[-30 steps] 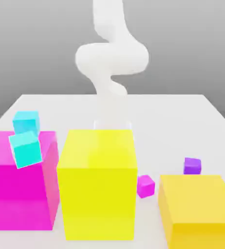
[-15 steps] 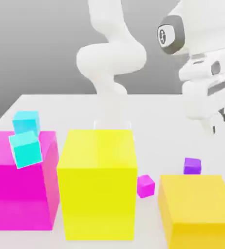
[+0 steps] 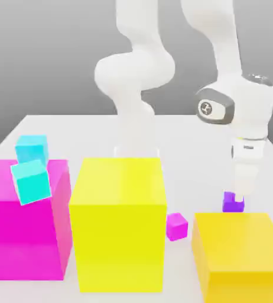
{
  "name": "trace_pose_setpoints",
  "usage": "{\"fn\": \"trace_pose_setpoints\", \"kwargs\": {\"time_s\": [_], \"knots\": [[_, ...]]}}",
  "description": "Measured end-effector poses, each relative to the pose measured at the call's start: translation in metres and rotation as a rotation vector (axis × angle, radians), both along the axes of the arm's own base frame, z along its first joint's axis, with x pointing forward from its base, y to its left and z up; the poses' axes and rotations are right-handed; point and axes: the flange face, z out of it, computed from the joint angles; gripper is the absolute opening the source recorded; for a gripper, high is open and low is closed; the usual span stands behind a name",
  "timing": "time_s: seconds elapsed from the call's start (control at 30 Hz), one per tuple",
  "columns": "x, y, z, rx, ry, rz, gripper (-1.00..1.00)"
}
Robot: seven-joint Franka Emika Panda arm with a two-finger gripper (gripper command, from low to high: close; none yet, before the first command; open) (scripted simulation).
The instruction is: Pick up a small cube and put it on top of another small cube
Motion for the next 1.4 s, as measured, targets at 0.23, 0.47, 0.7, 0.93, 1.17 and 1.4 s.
{"fn": "trace_pose_setpoints", "kwargs": {"time_s": [0.23, 0.47, 0.7, 0.93, 1.17, 1.4], "knots": [[-0.003, -0.002, -0.031, -0.002, 0.003, -0.001, -1.00], [-0.001, 0.000, -0.015, -0.002, 0.000, 0.001, -1.00], [0.005, 0.010, 0.039, 0.023, -0.015, 0.019, -1.00], [0.096, -0.035, 0.102, 0.053, -0.031, -0.031, -1.00], [0.166, -0.139, 0.167, 0.054, -0.046, -0.110, -1.00], [0.188, -0.275, 0.234, 0.041, -0.060, -0.206, -1.00]]}}
